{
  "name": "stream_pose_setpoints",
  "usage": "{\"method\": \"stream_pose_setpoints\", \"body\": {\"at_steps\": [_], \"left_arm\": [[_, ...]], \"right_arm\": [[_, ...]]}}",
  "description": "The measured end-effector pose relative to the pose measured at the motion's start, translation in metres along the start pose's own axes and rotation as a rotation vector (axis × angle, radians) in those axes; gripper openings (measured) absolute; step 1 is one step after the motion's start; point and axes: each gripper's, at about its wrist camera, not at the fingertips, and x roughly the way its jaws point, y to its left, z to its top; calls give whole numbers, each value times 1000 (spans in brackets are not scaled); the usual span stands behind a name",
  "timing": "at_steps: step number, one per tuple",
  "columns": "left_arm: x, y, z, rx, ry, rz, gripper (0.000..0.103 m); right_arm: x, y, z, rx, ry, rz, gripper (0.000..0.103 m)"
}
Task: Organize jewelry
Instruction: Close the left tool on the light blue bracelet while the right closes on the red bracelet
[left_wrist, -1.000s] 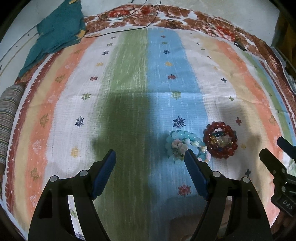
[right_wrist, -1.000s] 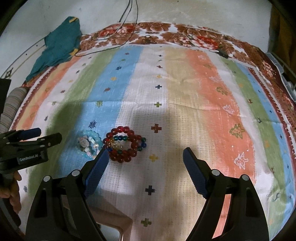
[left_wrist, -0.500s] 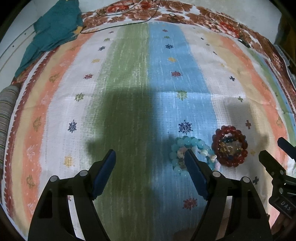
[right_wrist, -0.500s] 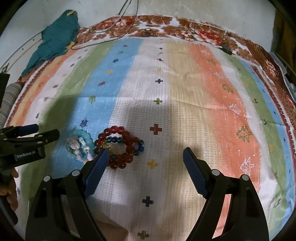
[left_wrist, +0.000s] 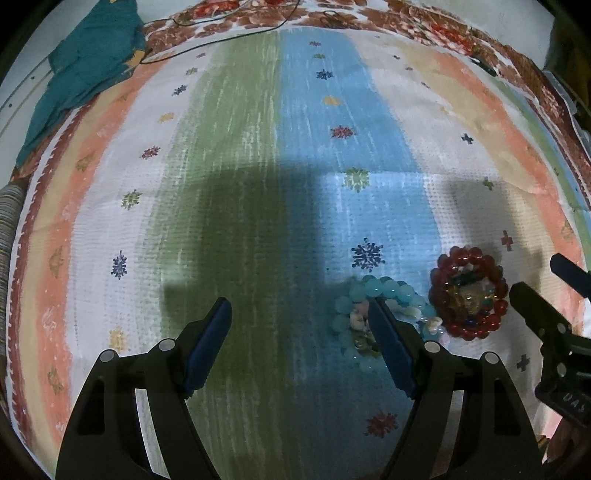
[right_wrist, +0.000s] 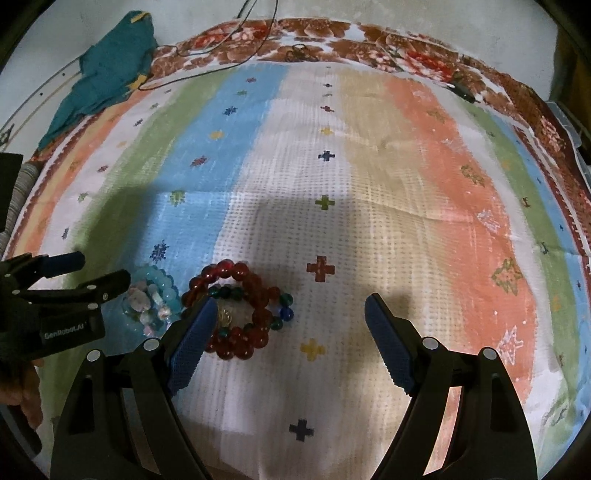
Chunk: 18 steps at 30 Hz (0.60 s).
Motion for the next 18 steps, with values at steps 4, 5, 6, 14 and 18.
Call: {"method": "stream_pose_setpoints", "body": {"at_steps": [4, 5, 6, 14, 18], "left_arm": [[6, 2, 2, -2, -1, 11, 76], [8, 1, 3, 6, -1, 13, 76], [10, -1, 3, 16, 3, 13, 76], [18, -2, 3, 25, 13, -5, 78], [20, -1, 1, 27, 9, -18, 76]], "right_arm": [[13, 0, 2, 0, 25, 3, 72], [15, 0, 2, 1, 30, 6, 70], [18, 1, 2, 1, 36, 9, 68], [30, 5, -1, -18, 64, 29, 39], [31, 6, -2, -20, 69, 54, 25]]}}
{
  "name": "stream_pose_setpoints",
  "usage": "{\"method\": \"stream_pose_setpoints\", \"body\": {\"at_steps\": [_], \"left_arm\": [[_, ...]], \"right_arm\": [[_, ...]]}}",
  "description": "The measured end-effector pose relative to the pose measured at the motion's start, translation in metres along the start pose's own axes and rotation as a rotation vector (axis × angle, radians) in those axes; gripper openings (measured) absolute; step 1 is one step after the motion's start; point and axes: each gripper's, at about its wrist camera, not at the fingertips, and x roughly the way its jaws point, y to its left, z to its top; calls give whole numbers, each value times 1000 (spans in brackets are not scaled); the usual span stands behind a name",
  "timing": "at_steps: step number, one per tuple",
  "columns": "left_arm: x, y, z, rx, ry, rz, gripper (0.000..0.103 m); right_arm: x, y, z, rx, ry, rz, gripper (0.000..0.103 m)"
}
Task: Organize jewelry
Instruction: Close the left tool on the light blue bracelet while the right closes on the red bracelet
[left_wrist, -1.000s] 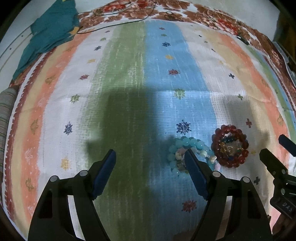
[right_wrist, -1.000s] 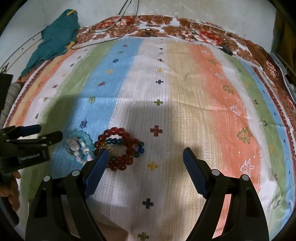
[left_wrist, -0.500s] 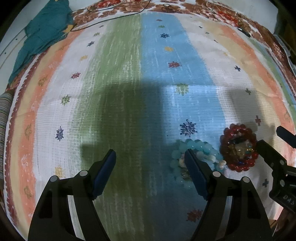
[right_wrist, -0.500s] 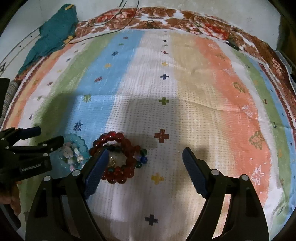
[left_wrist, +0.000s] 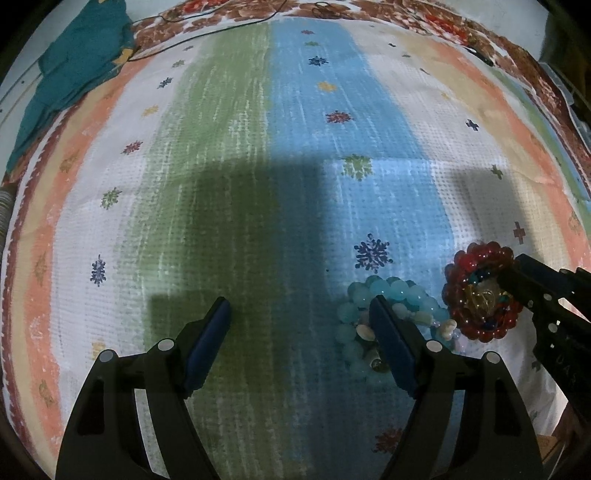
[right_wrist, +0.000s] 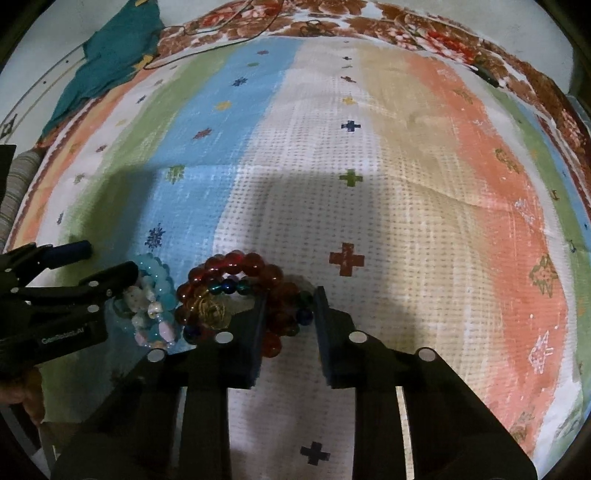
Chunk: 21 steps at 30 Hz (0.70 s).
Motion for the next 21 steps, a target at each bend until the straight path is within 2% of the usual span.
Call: {"method": "stream_pose_setpoints", "body": {"at_steps": [5, 8, 10, 12, 15, 19, 20, 21], "left_arm": [[-1, -5, -2, 20, 10, -25, 72], [1, -11, -4, 44, 4, -3, 68], [0, -10, -4, 30, 0, 2, 57], [-2, -8, -3, 25, -4, -2, 34], [-2, -4, -1, 12, 2, -31, 22], [-4, -1, -1, -3, 5, -53, 20], [-4, 0, 0, -10, 6, -61, 15], [-3, 1, 0, -13, 7, -66, 15]], "right_arm": [[0, 0, -2, -8, -6, 0, 23], [-1, -1, -1, -7, -9, -6, 14], [-1, -1, -1, -7, -11, -2, 14], [-1, -3, -2, -7, -12, 2, 14], [-1, -2, -1, -8, -14, 1, 14], [-3, -2, -2, -9, -19, -1, 14], [-3, -2, -2, -10, -20, -1, 14], [-4, -2, -3, -11, -21, 0, 14]]}}
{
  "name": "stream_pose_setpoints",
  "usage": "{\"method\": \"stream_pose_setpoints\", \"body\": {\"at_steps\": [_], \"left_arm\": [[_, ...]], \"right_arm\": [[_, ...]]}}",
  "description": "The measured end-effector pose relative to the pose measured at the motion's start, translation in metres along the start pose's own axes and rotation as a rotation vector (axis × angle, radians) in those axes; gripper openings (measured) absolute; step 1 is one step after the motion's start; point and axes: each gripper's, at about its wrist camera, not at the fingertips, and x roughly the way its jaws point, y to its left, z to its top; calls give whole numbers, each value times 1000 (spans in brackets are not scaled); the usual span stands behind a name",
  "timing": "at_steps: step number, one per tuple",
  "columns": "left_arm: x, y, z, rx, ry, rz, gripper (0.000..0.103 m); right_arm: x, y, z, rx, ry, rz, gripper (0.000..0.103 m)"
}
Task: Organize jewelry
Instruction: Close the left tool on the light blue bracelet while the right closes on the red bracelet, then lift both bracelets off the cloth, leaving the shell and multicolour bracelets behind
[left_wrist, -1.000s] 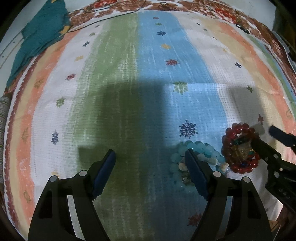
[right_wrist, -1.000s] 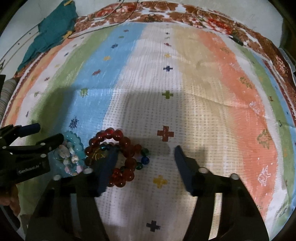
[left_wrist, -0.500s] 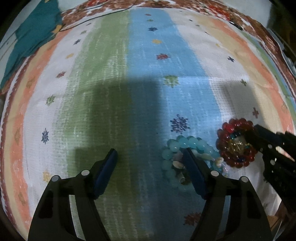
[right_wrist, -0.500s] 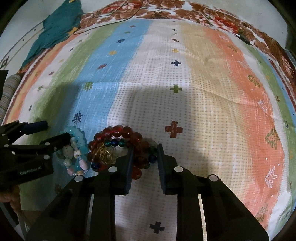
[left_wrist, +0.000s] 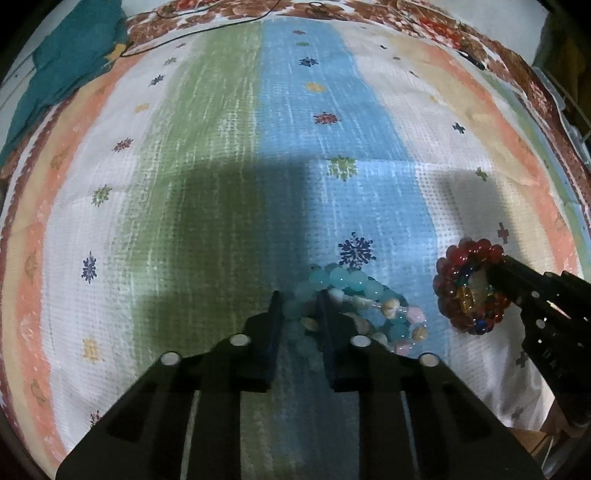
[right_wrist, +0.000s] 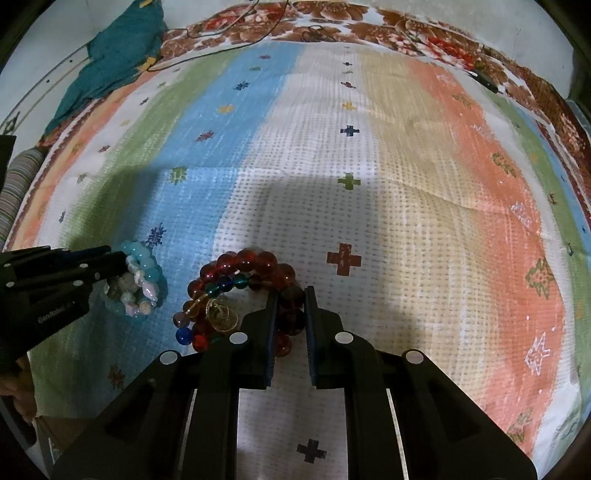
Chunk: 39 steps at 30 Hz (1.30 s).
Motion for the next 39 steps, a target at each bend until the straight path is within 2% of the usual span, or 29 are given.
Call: {"method": "stream_pose_setpoints", "body": {"at_steps": [6, 14, 22, 31, 39], "left_arm": [[-3, -3, -3, 4, 4, 5, 14], [-1, 3, -4, -30, 8, -8, 18], [-2, -1, -5, -12, 2, -3, 14], [-23, -2, -10, -9, -16, -19, 11], [-46, -9, -10, 15, -63, -32, 11]], "right_arm": [[-2, 0, 0, 3, -4, 4, 14], [-4, 0, 1, 5, -6, 10, 14], [-9, 1, 2, 1, -16, 19, 14], [-26, 8, 1, -14, -39, 22, 14], [-43, 10, -3, -21, -61, 23, 14]]}}
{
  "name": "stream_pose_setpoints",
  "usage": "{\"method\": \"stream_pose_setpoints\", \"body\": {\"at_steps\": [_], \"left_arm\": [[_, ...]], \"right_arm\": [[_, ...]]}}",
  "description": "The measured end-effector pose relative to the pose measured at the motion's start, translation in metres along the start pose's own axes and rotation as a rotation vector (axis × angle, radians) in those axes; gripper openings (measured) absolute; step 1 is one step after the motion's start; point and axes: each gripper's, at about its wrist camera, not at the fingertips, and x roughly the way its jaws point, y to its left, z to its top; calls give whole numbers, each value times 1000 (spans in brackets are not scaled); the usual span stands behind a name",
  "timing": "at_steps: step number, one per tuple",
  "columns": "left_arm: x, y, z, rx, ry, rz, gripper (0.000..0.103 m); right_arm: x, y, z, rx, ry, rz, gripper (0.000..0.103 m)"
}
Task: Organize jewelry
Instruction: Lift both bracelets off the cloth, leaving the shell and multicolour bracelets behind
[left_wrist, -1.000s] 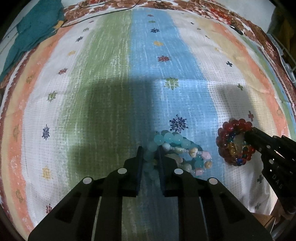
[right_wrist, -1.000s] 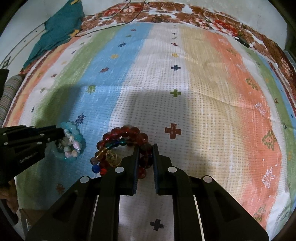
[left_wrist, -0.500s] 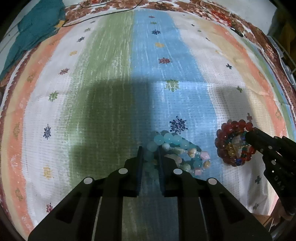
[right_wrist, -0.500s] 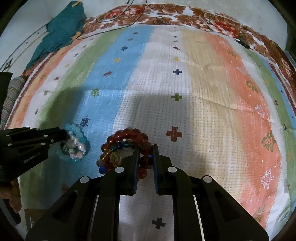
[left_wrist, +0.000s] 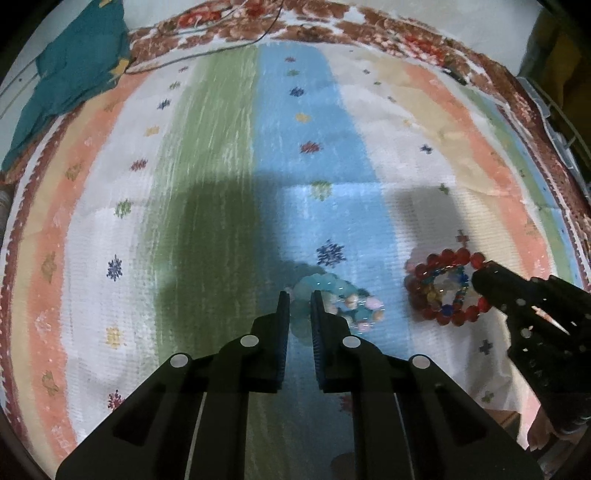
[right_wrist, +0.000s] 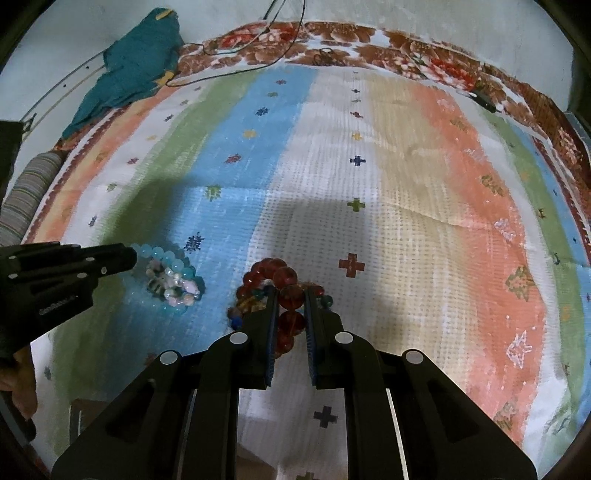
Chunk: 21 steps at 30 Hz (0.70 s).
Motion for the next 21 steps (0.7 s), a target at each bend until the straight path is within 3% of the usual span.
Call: {"method": "stream_pose_setpoints", "body": {"at_steps": [11, 21], "left_arm": [[-42, -25, 1, 58, -90, -32, 11], [-65, -33, -1, 46, -137, -64, 11]], "right_arm": [[-33, 6, -3, -17, -52, 0, 14], [-52, 8, -6, -28, -79, 4, 14]]}}
